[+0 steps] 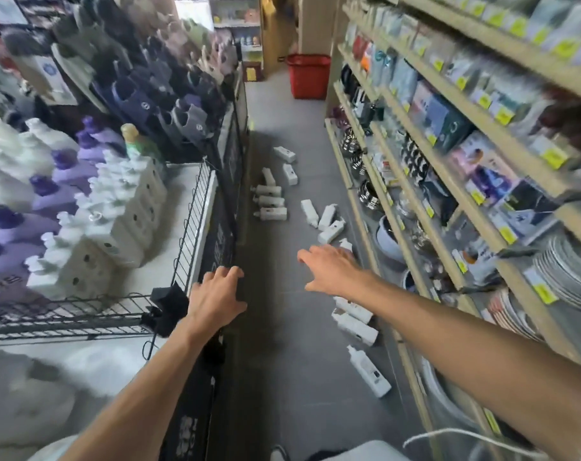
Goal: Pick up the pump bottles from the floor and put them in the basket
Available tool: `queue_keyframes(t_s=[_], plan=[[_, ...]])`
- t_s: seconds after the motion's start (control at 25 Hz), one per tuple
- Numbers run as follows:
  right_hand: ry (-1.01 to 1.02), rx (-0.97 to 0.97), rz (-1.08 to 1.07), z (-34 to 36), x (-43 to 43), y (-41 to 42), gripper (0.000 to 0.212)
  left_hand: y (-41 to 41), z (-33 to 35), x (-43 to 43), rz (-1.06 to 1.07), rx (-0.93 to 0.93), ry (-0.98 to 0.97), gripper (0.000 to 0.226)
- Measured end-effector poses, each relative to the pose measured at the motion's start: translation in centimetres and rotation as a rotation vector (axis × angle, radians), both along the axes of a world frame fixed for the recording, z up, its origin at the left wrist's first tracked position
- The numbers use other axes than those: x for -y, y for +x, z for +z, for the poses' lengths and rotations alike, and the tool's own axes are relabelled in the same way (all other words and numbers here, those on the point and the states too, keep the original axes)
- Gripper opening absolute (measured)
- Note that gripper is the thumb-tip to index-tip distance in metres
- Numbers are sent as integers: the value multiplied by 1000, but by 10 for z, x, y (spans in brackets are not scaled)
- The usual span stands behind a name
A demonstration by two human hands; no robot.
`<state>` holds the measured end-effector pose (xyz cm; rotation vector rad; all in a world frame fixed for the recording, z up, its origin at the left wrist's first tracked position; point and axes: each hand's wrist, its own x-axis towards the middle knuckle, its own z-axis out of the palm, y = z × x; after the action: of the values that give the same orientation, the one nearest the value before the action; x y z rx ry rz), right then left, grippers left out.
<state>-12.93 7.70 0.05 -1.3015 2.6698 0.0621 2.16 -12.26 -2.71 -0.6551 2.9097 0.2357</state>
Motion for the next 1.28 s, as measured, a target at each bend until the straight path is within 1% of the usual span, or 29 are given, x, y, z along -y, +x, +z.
queue_keyframes(t_s=[0.24,0.48,0.72,0.92,1.12,1.28], plan=[[-19,8,-214,1,-22,-57,53,-72,-1,16,-136,9,11,71],[-41,5,-280,-7,-32,-118,50,-149,-10,15,-215,22,4,70],[-20,36,-294,-16,-36,-204,53,-226,-11,17,-171,46,19,71],[-15,95,-296,-18,-28,-276,48,-270,-11,38,-103,56,14,70],[-19,118,-237,-25,18,-335,46,-312,-24,68,-48,92,42,71],[6,137,-223,-36,68,-378,51,-351,-40,108,-18,115,60,71]])
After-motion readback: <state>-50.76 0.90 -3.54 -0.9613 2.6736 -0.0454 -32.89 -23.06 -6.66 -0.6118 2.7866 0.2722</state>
